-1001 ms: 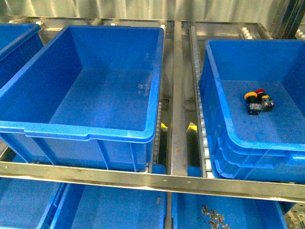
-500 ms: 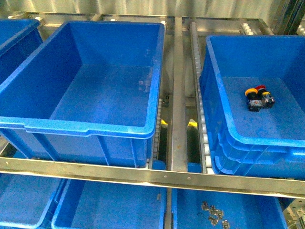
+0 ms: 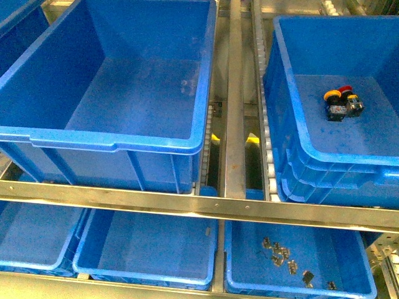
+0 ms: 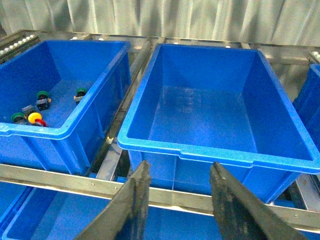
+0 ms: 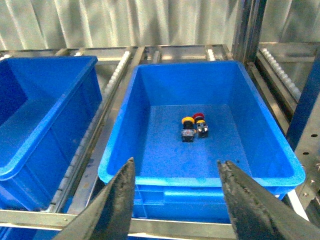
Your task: Pick red and yellow buttons and place in box
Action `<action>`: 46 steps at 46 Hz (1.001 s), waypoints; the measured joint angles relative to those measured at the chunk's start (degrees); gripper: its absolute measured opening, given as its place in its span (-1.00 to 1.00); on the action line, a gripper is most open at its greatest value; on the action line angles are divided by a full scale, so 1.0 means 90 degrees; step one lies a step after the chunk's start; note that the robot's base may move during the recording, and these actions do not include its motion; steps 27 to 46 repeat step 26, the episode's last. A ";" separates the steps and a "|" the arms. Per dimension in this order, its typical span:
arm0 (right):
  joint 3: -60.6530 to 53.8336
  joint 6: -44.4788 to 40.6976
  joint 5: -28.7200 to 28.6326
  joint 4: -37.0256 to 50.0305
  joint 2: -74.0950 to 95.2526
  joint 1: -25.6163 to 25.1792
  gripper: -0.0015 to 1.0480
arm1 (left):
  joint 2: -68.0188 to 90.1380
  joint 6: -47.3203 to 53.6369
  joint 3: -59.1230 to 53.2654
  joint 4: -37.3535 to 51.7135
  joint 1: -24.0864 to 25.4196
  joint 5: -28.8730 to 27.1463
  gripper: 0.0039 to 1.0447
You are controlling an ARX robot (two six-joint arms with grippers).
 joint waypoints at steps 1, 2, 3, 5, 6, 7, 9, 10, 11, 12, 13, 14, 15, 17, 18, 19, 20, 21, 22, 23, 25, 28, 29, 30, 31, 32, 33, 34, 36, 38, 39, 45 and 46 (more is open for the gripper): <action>0.0000 0.0000 0.0000 0.0000 0.0000 0.0000 0.09 | 0.0000 0.0000 0.0000 0.0002 0.0000 0.0000 -0.18; 0.0000 0.0000 0.0000 0.0000 0.0000 0.0000 0.19 | 0.0000 0.0000 0.0000 0.0000 0.0000 0.0000 -0.08; 0.0000 0.0000 0.0000 0.0000 0.0000 0.0000 0.29 | 0.0000 0.0000 0.0000 0.0000 0.0000 0.0000 0.02; 0.0000 0.0000 0.0000 0.0000 0.0000 0.0000 0.46 | 0.0000 0.0000 0.0000 0.0000 0.0000 0.0000 0.19; 0.0000 0.0000 0.0000 0.0000 0.0000 0.0000 0.56 | 0.0000 0.0000 0.0000 0.0002 0.0000 0.0000 0.29; 0.0000 0.0000 0.0000 0.0000 0.0000 0.0000 0.65 | 0.0000 0.0000 0.0000 0.0000 0.0000 0.0000 0.40; 0.0000 0.0002 0.0000 0.0000 0.0000 0.0000 0.84 | 0.0000 0.0000 0.0000 0.0000 0.0000 0.0000 0.60; 0.0000 0.0002 0.0000 0.0000 0.0000 0.0000 0.89 | 0.0000 0.0000 0.0000 0.0002 0.0000 0.0000 0.72; 0.0000 0.0002 0.0000 0.0000 0.0000 0.0000 0.87 | 0.0000 0.0000 0.0000 0.0000 0.0000 0.0000 0.80; 0.0000 0.0002 0.0000 0.0000 0.0000 0.0000 0.85 | 0.0000 0.0007 0.0000 0.0002 0.0000 0.0000 0.88; 0.0000 0.0002 0.0000 -0.0002 0.0000 0.0000 0.86 | 0.0000 0.0012 0.0000 0.0000 0.0000 0.0000 0.86; 0.0000 0.0002 0.0000 0.0000 0.0000 0.0000 0.86 | 0.0000 0.0010 0.0000 0.0002 0.0000 0.0000 0.84; 0.0000 0.0002 0.0000 -0.0002 0.0000 0.0000 0.86 | 0.0000 0.0012 0.0000 0.0000 0.0000 0.0000 0.84; 0.0000 0.0002 0.0000 0.0000 0.0000 0.0000 0.86 | 0.0000 0.0012 0.0000 0.0000 0.0000 0.0000 0.85; 0.0000 0.0002 0.0000 -0.0002 0.0000 0.0000 0.86 | 0.0000 0.0012 0.0000 0.0002 0.0000 0.0000 0.85; 0.0000 0.0002 0.0000 -0.0002 0.0000 0.0000 0.86 | 0.0000 0.0010 0.0000 0.0002 0.0000 0.0000 0.85; 0.0000 0.0002 0.0000 -0.0002 0.0000 0.0000 0.86 | 0.0000 0.0012 0.0000 0.0000 0.0000 0.0000 0.85; 0.0000 0.0002 0.0000 -0.0002 0.0000 0.0000 0.86 | 0.0000 0.0012 0.0000 0.0000 0.0000 0.0000 0.85; 0.0000 0.0002 0.0000 -0.0002 0.0000 0.0000 0.86 | 0.0000 0.0012 0.0000 0.0000 0.0000 0.0000 0.85; 0.0000 0.0002 0.0000 -0.0002 0.0000 0.0000 0.86 | 0.0000 0.0012 0.0000 0.0000 0.0000 0.0000 0.85; 0.0000 0.0002 0.0000 -0.0002 0.0000 0.0000 0.86 | 0.0000 0.0012 0.0000 0.0000 0.0000 0.0000 0.85; 0.0000 0.0002 0.0000 -0.0002 0.0000 0.0000 0.86 | 0.0000 0.0012 0.0000 0.0002 0.0000 0.0000 0.85; 0.0000 0.0002 0.0000 -0.0002 0.0000 0.0000 0.86 | 0.0000 0.0012 0.0000 0.0002 0.0000 0.0000 0.85; 0.0000 0.0002 0.0000 -0.0002 0.0000 0.0000 0.86 | 0.0000 0.0012 0.0000 0.0002 0.0000 0.0000 0.85; 0.0000 0.0002 0.0000 -0.0002 0.0000 0.0000 0.86 | 0.0000 0.0012 0.0000 0.0002 0.0000 0.0000 0.85; 0.0000 0.0002 0.0000 -0.0002 0.0000 0.0000 0.86 | 0.0000 0.0012 0.0000 0.0002 0.0000 0.0000 0.85; 0.0000 0.0002 0.0000 -0.0002 0.0000 0.0000 0.86 | 0.0000 0.0012 0.0000 0.0002 0.0000 0.0000 0.85; 0.0000 0.0002 0.0000 -0.0002 0.0000 0.0000 0.86 | 0.0000 0.0012 0.0000 0.0002 0.0000 0.0000 0.85; 0.0000 0.0002 0.0000 -0.0002 0.0000 0.0000 0.86 | 0.0000 0.0012 0.0000 0.0002 0.0000 0.0000 0.85; 0.0000 0.0002 0.0000 -0.0002 0.0000 0.0000 0.86 | 0.0000 0.0012 0.0000 0.0002 0.0000 0.0000 0.85; 0.0000 0.0002 0.0000 -0.0002 0.0000 0.0000 0.86 | 0.0000 0.0012 0.0000 0.0002 0.0000 0.0000 0.85; 0.0000 0.0002 0.0000 -0.0002 0.0000 0.0000 0.86 | 0.0000 0.0012 0.0000 0.0002 0.0000 0.0000 0.85; 0.0000 0.0002 0.0000 -0.0002 0.0000 0.0000 0.86 | 0.0000 0.0012 0.0000 0.0002 0.0000 0.0000 0.85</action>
